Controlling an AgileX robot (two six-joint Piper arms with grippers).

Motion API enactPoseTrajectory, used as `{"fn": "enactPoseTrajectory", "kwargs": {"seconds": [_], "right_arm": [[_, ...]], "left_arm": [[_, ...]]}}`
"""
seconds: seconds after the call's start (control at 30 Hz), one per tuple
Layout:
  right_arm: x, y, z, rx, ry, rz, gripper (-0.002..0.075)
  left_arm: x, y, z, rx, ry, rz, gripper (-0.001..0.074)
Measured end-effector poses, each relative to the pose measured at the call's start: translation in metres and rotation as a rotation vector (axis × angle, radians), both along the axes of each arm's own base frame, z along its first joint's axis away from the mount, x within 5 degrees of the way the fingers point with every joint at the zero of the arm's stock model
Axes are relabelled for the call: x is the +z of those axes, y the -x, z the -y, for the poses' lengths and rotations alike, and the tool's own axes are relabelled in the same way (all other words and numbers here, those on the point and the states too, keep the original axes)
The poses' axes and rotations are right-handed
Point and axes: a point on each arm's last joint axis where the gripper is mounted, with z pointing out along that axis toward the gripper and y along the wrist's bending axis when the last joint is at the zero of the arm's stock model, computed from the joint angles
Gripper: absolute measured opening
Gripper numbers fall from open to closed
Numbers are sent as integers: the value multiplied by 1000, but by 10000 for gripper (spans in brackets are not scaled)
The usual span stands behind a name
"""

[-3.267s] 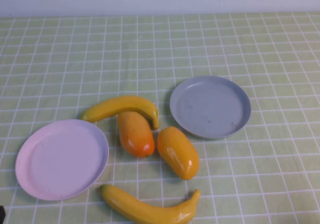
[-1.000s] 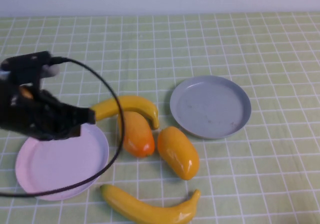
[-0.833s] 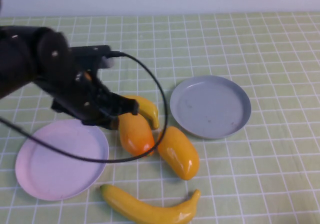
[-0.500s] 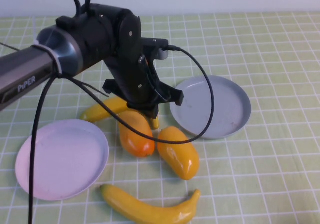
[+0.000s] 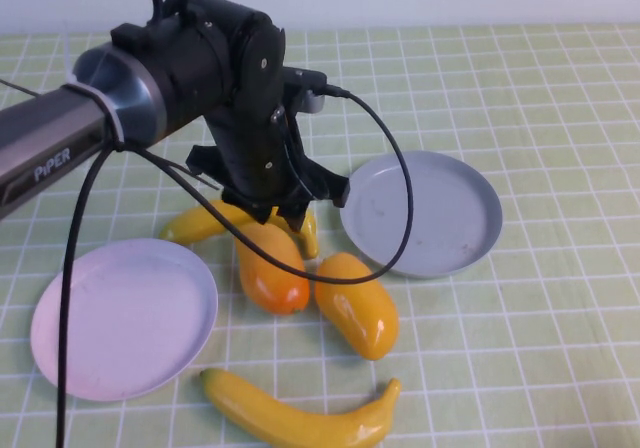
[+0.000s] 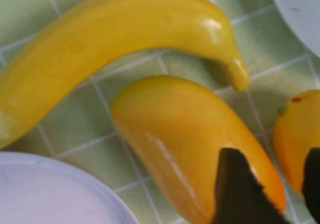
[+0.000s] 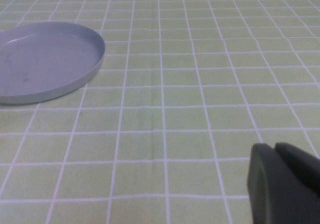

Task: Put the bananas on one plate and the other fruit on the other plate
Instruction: Put one type of fruit in the left plate

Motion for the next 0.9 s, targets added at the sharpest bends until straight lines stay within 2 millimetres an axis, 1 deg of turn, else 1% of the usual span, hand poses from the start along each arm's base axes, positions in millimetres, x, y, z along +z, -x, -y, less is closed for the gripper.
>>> {"fn": "enactPoseTrajectory", "kwargs": {"seconds": [0.03, 0.1, 0.17, 0.23, 0.27, 0.37, 0.53, 0.9], "right_arm": [[0, 0, 0, 0, 0, 0, -17], [0, 0, 0, 0, 0, 0, -17], [0, 0, 0, 0, 0, 0, -17], [0, 0, 0, 0, 0, 0, -17], [0, 0, 0, 0, 0, 0, -17], [0, 0, 0, 0, 0, 0, -17], [0, 0, 0, 0, 0, 0, -17], [0, 0, 0, 0, 0, 0, -17]], "left_arm": [[0, 0, -2, 12, -15, 4, 299], [-2, -2, -3, 60, -25, 11, 464], [-4, -4, -3, 123, -15, 13, 582], [-9, -6, -2, 199, -1, 0, 646], [-11, -7, -1, 229, 2, -8, 662], [-21, -9, 0, 281, -8, -39, 668], [-41, -11, 1, 306, -50, -94, 668], [-64, -20, 0, 338, -58, -145, 668]]}}
